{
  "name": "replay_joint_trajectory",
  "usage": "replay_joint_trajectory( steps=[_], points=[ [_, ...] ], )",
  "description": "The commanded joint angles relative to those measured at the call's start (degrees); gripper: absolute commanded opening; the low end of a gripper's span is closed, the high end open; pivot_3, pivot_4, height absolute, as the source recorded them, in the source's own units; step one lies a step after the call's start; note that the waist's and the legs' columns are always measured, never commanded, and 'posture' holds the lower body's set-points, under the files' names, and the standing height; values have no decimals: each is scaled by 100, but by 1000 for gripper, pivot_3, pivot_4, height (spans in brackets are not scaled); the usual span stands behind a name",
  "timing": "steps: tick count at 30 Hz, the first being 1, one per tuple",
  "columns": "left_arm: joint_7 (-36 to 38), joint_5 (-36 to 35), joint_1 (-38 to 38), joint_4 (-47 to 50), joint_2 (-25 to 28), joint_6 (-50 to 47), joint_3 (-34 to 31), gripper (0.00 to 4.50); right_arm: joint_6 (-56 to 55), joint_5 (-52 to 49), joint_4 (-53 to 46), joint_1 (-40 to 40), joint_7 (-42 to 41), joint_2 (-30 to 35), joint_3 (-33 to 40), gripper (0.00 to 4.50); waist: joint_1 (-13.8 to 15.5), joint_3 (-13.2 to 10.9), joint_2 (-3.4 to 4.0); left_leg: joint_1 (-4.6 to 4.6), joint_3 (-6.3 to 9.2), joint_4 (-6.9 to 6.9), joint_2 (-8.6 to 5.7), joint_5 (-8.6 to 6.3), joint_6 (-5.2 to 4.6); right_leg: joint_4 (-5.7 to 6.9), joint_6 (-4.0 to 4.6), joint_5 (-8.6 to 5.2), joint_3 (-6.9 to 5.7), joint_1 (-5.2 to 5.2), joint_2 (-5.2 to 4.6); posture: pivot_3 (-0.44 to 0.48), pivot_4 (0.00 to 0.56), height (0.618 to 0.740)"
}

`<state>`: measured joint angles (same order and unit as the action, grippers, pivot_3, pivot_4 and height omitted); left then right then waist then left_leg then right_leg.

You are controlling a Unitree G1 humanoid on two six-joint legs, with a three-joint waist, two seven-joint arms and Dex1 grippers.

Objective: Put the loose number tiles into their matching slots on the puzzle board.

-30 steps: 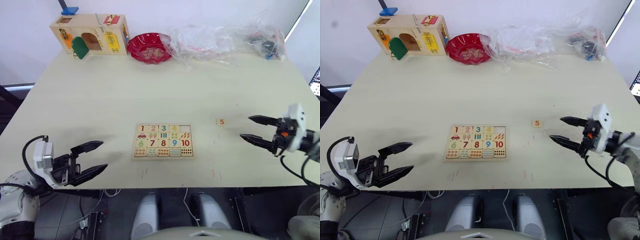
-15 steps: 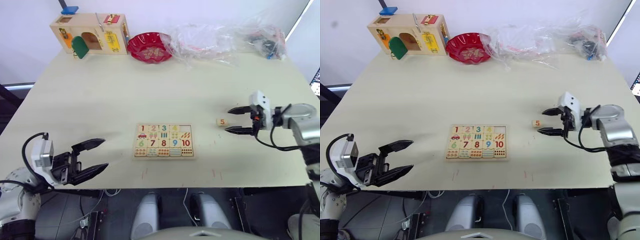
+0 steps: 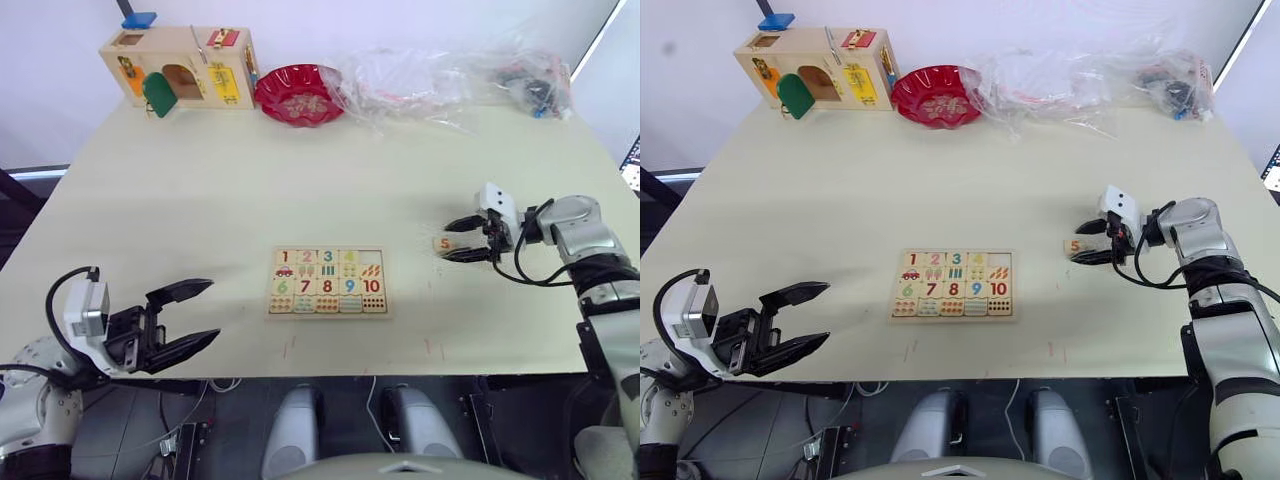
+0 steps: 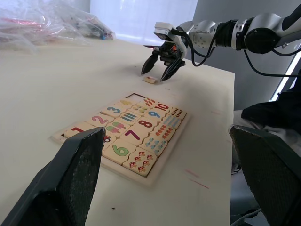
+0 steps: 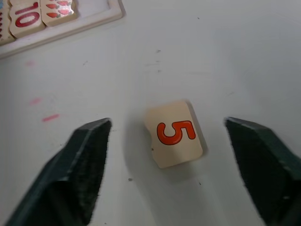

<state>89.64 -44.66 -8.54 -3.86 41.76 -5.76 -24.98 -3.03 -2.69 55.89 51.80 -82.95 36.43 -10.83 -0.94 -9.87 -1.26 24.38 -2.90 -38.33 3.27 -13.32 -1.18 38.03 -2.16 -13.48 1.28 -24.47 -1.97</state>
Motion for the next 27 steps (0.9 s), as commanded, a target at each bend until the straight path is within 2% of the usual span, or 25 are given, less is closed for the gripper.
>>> replay_joint_trajectory(
  steps=[1, 23, 26, 27],
  points=[
    [-14, -86, -41, 144, -24, 44, -210, 4500, -214, 94, 184, 180, 4, -19, 87, 3930, -1, 0, 0, 0, 0, 0, 0, 0, 0, 0, -1, 0, 0, 0, 0, 0, 150, 740],
    [286, -85, 41, -522, 73, 460, -200, 4500, -564, 359, 685, 312, -88, -51, 155, 3930, -2, 0, 0, -6, -3, -1, 0, 0, 0, 3, 4, -1, 2, 4, -1, 0, 150, 740],
    [286, -102, 52, -589, 97, 522, -162, 4500, -627, 334, 606, 234, -183, 11, 174, 3153, -2, 0, 0, -6, -2, -1, 0, 0, 0, 3, 4, -1, 2, 4, -1, 0, 150, 740],
    [286, -105, 64, -612, 103, 539, -147, 4500, -712, 343, 588, 202, -162, 28, 176, 2733, -2, 0, 0, -6, -2, 0, 0, 0, 0, 3, 3, -1, 1, 4, -1, 0, 150, 740]
  ],
)
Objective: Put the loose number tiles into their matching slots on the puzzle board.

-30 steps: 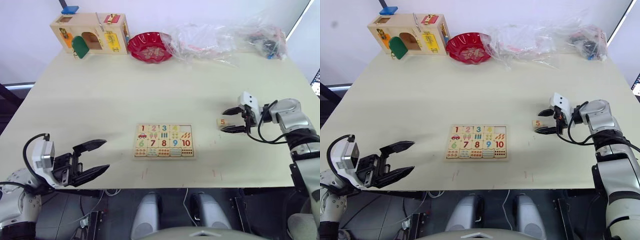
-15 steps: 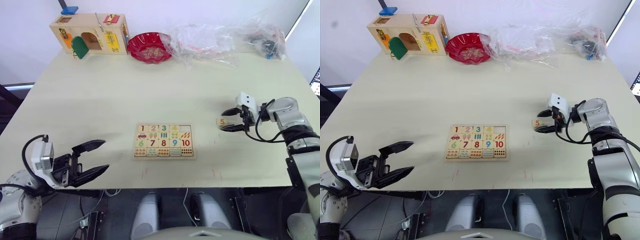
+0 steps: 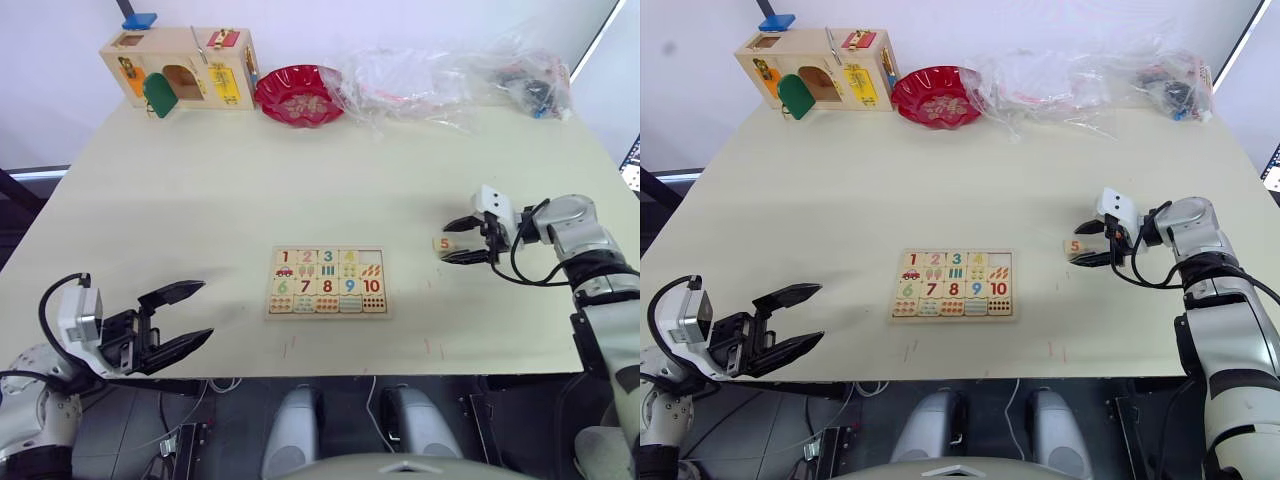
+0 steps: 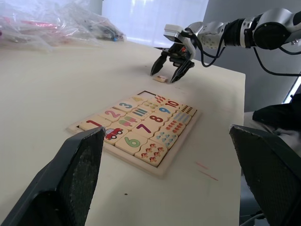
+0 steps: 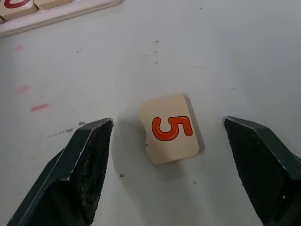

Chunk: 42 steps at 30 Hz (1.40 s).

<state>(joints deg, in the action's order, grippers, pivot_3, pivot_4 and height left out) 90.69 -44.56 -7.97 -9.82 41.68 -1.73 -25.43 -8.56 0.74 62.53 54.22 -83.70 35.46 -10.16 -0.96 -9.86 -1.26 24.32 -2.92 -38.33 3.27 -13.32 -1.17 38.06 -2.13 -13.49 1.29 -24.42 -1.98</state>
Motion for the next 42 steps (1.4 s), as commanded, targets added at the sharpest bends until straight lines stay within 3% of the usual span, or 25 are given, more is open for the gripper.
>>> replay_joint_trajectory(
  steps=[1, 34, 37, 38, 42],
  points=[
    [181, -118, 20, -36, 114, 151, -85, 4500, -212, 6, -78, -67, -76, 137, 114, 2332, 0, 0, 0, 0, 0, 0, 0, 0, 0, 0, 0, 0, 0, 0, 0, 0, 150, 740],
    [181, -185, 148, -328, 161, 434, 173, 4500, -216, -23, -113, -152, 40, 49, 279, 2332, -7, 0, 0, -2, -3, 0, 0, 0, 0, 1, 2, -1, 2, 0, 0, 0, 150, 740],
    [181, -186, 150, -331, 163, 437, 169, 4500, -199, -20, -118, -148, 16, 53, 275, 1557, -6, 0, 0, -2, -2, 0, 0, 0, 0, 1, 2, -1, 2, 0, 0, 0, 150, 740],
    [181, -185, 155, -333, 160, 438, 168, 4500, -200, -22, -128, -150, 13, 53, 279, 1057, -5, 0, 0, -2, -2, 0, 0, 0, 0, 1, 2, -1, 2, 0, 0, 0, 150, 740],
    [181, -184, 168, -340, 162, 443, 173, 4500, -262, -90, -360, -196, 31, 78, 335, 909, -5, 0, 1, -2, -3, 1, 0, 0, 0, 1, 2, -1, 2, 0, 0, 0, 150, 740]
  ],
)
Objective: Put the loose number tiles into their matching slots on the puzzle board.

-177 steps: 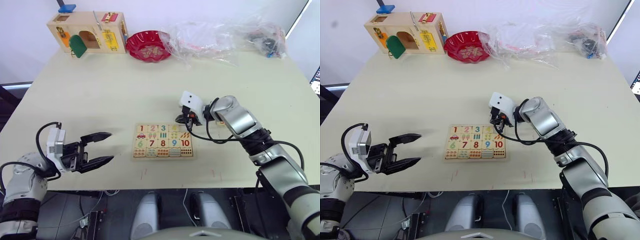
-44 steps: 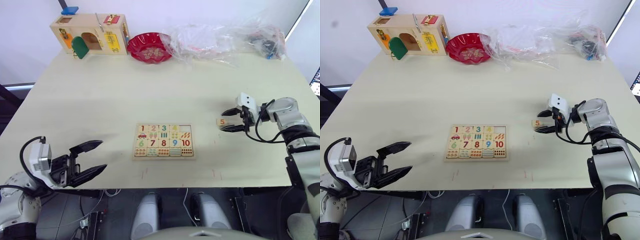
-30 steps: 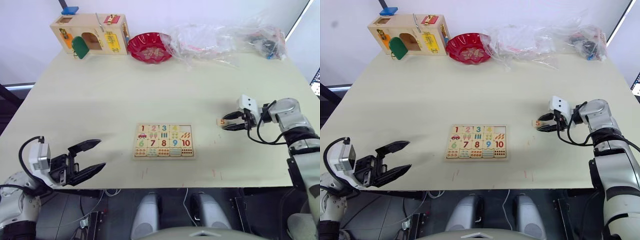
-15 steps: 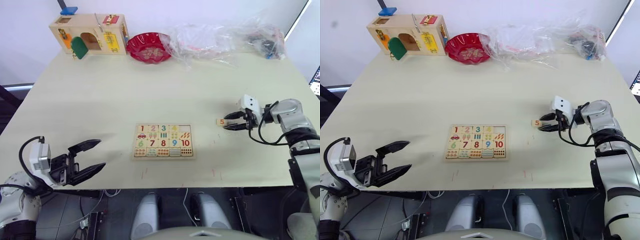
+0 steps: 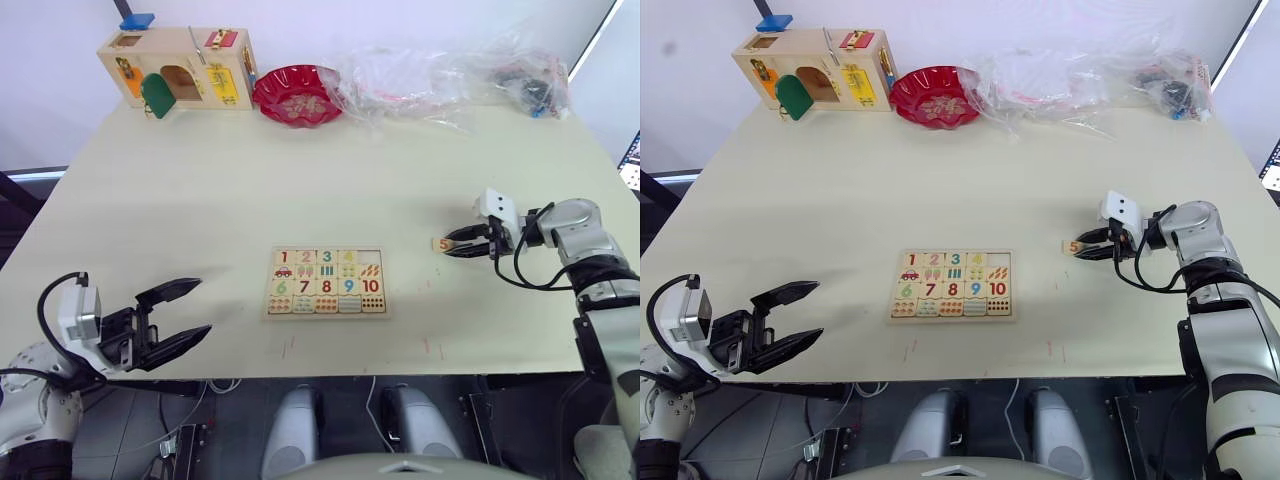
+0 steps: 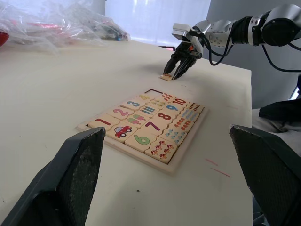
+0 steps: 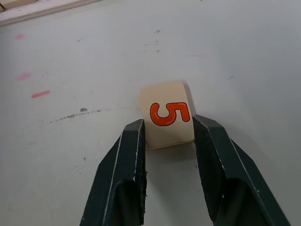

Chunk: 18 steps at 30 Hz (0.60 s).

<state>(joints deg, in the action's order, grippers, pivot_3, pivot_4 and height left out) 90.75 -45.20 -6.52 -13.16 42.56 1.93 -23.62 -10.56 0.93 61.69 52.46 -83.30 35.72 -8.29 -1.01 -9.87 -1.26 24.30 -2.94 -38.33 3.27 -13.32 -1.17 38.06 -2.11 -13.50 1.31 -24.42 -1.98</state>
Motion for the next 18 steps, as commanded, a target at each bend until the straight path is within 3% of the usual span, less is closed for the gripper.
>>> replay_joint_trajectory(
  steps=[1, 8, 12, 18],
  points=[
    [175, -120, 31, -12, 77, 77, -9, 4500, -75, -143, -391, -48, -6, 64, 170, 909, 0, 0, 0, 0, 0, 0, 0, 0, 0, 0, 0, 0, 0, 0, 0, 0, 150, 740],
    [175, -138, 33, -23, 126, 74, -28, 4500, 1413, -339, -2719, -593, 223, 225, 163, 909, 8, -1, 2, 2, -1, 1, 1, 0, 0, 1, -21, 12, 0, -3, 0, 0, 150, 740],
    [175, -142, 31, -27, 156, 60, -41, 4500, 3768, 258, -5470, -631, 591, 500, -363, 909, 9, -5, 10, 27, 1, -2, 2, 0, 0, 12, -21, 12, 3, -38, -2, 0, 150, 740],
    [175, -113, 69, -56, 155, 56, -34, 4500, 5816, 296, -6453, 221, 413, 472, -1268, 909, 15, -4, 9, 34, 3, -3, 3, 0, 0, 21, 4, -2, -3, -49, 0, 0, 150, 740]
  ],
)
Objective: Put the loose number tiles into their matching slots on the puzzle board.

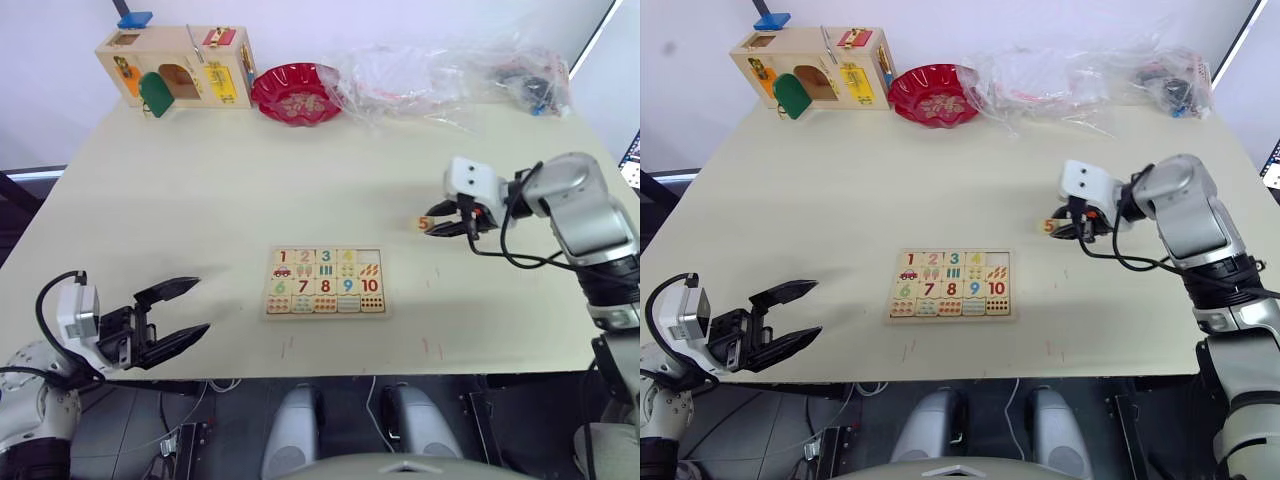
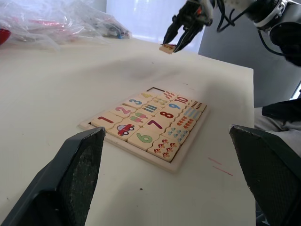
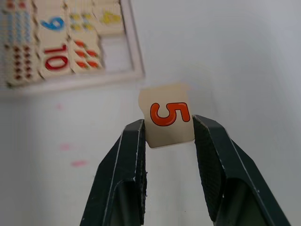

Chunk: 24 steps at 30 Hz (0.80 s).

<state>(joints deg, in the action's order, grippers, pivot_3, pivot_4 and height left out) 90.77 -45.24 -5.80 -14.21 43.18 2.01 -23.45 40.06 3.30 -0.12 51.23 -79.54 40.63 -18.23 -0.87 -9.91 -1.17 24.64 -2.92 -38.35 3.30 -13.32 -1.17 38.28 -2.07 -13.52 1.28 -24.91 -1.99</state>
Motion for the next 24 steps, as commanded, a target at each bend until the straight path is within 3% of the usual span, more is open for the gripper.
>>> replay_joint_trajectory(
  steps=[1, 3, 8, 14, 24],
  points=[
    [173, -106, 0, 51, 91, 47, -51, 4500, 893, 45, -298, 409, 65, -21, -341, 909, 11, 0, 0, 1, -2, -1, -1, 0, 0, -1, 1, 0, 1, 0, -2, 0, 150, 740],
    [173, -105, -1, 54, 89, 46, -51, 4500, 1050, -11, -344, 464, 114, 7, -417, 909, 24, 1, -2, 7, -1, -2, -3, 0, 0, -6, 1, 0, 0, -1, -7, 0, 150, 740],
    [173, -103, 42, -33, 145, 57, -84, 4500, 2333, 133, -7, 1429, 577, -876, -1258, 909, -104, 0, -1, 14, -5, 0, -2, 0, 0, -4, 2, 4, 12, -16, -4, 0, 150, 740],
    [173, -110, 107, -86, 163, 48, -72, 4500, 2841, 7, 314, 2027, 894, -1464, -1900, 909, -115, 1, -2, 16, 3, 2, -1, 0, 0, 23, -6, 8, -10, -22, -3, 0, 150, 740],
    [173, -153, 110, -58, 137, 10, -155, 4500, 2858, -224, 414, 1939, 1214, -1672, -2465, 909, -129, 5, -8, 15, 3, 0, -1, 0, 1, 25, -8, 9, -10, -21, -3, 0, 150, 740]
  ],
)
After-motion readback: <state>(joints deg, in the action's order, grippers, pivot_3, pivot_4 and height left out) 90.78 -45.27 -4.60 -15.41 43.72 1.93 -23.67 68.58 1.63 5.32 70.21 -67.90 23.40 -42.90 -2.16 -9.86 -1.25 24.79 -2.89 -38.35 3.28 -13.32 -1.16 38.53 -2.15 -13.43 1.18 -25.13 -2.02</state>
